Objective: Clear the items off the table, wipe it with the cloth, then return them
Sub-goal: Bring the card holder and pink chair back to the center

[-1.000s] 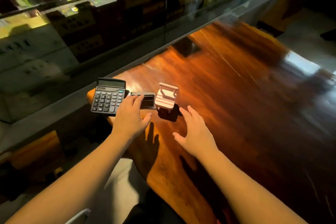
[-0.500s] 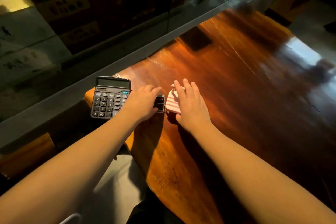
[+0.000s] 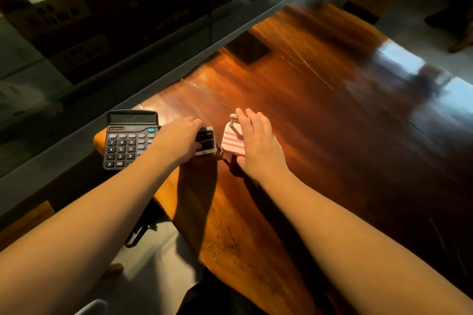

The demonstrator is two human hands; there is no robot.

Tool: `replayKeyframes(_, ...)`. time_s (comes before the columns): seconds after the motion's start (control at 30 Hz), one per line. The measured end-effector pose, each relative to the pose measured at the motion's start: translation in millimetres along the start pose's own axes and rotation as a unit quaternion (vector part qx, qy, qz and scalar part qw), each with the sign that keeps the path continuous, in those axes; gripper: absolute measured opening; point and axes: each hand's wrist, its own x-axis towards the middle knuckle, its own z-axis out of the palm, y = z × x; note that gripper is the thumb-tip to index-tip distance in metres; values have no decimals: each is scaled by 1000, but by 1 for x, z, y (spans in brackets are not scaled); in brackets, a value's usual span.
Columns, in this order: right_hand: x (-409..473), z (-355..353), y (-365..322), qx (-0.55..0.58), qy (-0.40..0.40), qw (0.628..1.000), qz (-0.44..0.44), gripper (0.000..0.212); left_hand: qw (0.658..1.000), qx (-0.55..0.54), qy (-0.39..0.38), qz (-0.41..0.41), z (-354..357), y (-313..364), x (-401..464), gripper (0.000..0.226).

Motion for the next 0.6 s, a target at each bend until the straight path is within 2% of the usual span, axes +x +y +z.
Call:
replayKeyframes(0.27, -65, -36, 72, -7, 53, 997, 58, 118, 998, 6, -19, 52, -10, 100, 2, 45)
replayKeyframes(0.6, -191, -75, 205, -34, 77, 972, 217, 120, 975, 41, -56, 211, 17, 276, 4, 48)
